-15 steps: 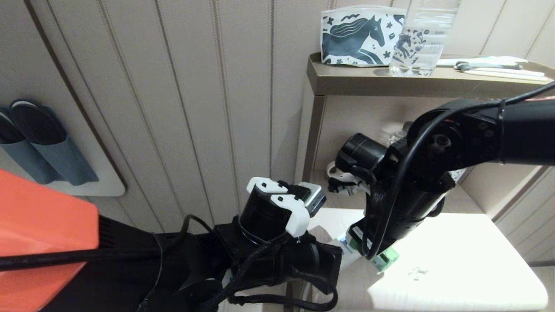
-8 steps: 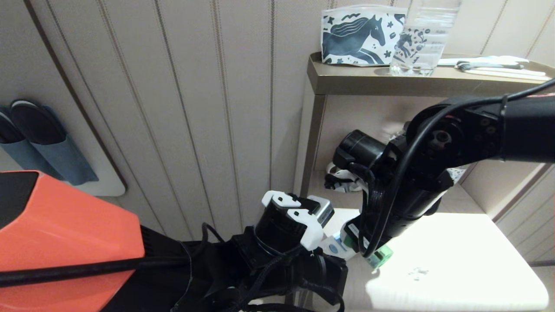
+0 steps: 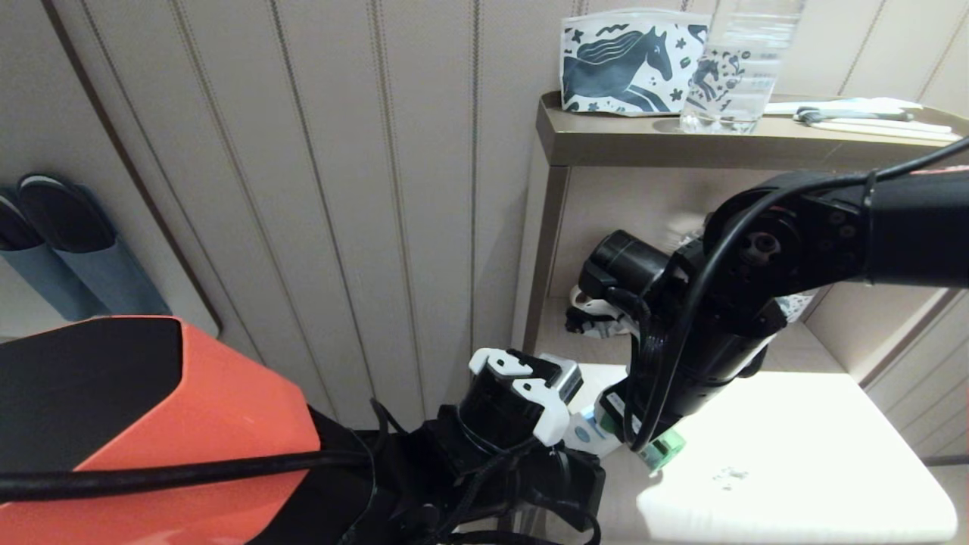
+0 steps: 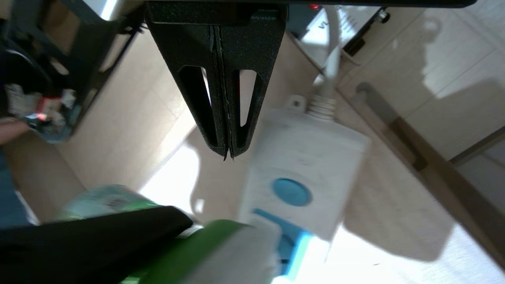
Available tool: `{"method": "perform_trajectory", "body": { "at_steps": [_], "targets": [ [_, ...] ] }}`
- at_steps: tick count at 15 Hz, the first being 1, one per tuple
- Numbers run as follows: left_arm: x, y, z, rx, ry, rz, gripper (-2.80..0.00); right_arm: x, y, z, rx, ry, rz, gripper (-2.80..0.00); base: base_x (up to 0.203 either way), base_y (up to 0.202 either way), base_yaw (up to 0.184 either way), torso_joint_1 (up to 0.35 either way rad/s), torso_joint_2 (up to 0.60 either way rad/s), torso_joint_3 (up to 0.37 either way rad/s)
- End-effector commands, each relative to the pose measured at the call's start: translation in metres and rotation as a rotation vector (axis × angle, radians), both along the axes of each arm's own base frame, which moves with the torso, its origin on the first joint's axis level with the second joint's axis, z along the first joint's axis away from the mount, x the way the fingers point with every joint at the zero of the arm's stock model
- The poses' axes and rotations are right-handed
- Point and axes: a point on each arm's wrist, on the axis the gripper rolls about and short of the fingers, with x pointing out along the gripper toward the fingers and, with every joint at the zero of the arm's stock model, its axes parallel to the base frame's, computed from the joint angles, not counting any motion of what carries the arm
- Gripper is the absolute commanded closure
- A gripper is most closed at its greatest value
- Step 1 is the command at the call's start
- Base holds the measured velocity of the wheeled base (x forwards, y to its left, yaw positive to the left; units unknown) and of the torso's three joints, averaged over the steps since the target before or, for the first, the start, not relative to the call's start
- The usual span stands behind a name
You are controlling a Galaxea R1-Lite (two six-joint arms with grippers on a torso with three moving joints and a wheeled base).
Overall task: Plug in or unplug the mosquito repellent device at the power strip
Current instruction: Hold the socket with your left hand and unplug it with your right hand
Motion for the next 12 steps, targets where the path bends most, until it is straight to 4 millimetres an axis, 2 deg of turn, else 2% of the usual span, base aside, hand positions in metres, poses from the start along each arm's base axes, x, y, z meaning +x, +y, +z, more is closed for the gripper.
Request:
{"method": "perform_trajectory", "body": {
  "at_steps": [1,5,7,12],
  "targets": [
    [0.006,-0.003,-0.013,0.025,0.002,0.025,0.00,0.000,0.000,-0.002,-0.005,0.007,0.000,0.00,0.000,0.000,0.000,0.000,0.00,0.000],
    [0.015,0.000,-0.014,0.016,-0.013,0.053,0.00,0.000,0.000,-0.002,-0.006,0.009,0.000,0.00,0.000,0.000,0.000,0.000,0.00,0.000],
    [0.030,0.009,-0.004,-0.005,-0.032,0.093,0.00,0.000,0.000,-0.004,-0.008,0.016,0.001,0.00,0.000,0.000,0.000,0.000,0.00,0.000],
    [0.031,0.010,-0.001,-0.011,-0.038,0.097,0.00,0.000,0.001,-0.003,-0.005,0.015,0.003,0.00,0.000,0.000,0.000,0.000,0.00,0.000]
  ]
}}
